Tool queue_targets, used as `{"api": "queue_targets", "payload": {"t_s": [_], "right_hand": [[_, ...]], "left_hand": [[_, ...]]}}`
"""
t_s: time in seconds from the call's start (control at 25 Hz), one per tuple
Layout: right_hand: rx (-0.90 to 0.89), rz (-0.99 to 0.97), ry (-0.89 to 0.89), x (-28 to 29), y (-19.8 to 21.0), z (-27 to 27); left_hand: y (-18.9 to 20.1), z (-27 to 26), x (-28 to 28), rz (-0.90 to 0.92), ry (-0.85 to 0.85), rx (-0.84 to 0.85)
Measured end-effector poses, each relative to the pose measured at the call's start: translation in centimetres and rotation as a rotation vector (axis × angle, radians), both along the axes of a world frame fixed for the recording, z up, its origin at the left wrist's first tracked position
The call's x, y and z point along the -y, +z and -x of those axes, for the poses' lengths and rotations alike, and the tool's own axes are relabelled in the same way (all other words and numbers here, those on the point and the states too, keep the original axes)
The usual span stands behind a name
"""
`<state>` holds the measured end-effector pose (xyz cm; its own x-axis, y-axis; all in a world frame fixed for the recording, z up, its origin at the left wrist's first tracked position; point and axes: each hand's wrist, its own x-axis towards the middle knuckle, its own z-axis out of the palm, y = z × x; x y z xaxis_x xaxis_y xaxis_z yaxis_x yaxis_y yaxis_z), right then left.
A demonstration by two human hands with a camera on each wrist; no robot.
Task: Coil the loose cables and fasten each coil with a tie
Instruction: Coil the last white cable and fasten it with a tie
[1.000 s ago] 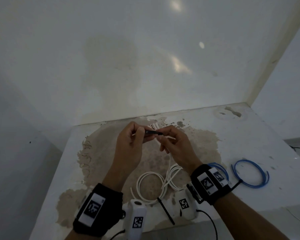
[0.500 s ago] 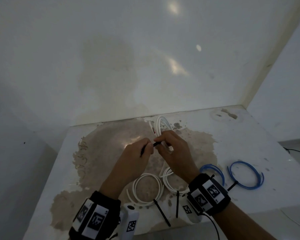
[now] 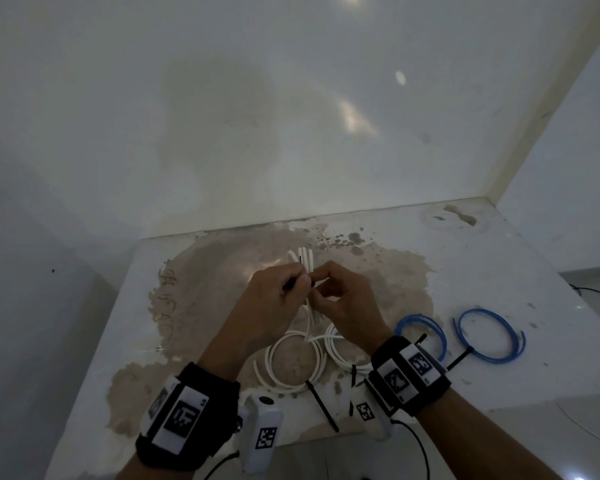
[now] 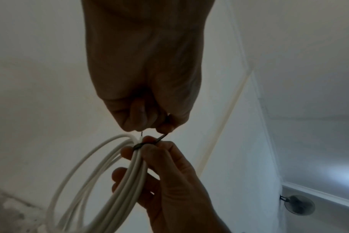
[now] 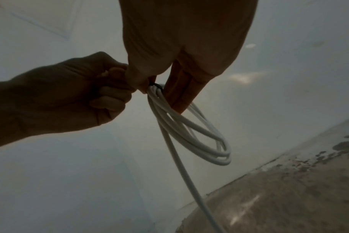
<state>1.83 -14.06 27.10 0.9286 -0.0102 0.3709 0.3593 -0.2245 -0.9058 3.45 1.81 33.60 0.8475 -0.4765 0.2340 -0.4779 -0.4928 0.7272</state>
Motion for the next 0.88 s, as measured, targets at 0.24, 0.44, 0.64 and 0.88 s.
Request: {"api": "queue_targets", "payload": {"t_s": [0.24,0.44,0.64,0.88], "right_hand": [[-0.040,-0.105,0.024,1.6,2.1,-2.7],[-0.100,-0.128,0.067,1.5,2.9,-3.9],[-0.036,0.005,-0.029,1.0,2.5,-4.4],[-0.029,-0.045,-0.021,0.5,3.4,-4.6]], "left_hand": [[-0.8,-2.1,-0.1,0.245,0.058,-0.076],[-2.8,-2.4,0.9,0.372,0.214,-0.427],[-2.4,-2.4,1.3,0.599,0.139,-0.615],[-2.8,-2.3,1.6,0.905,0.198,-0.839]]}}
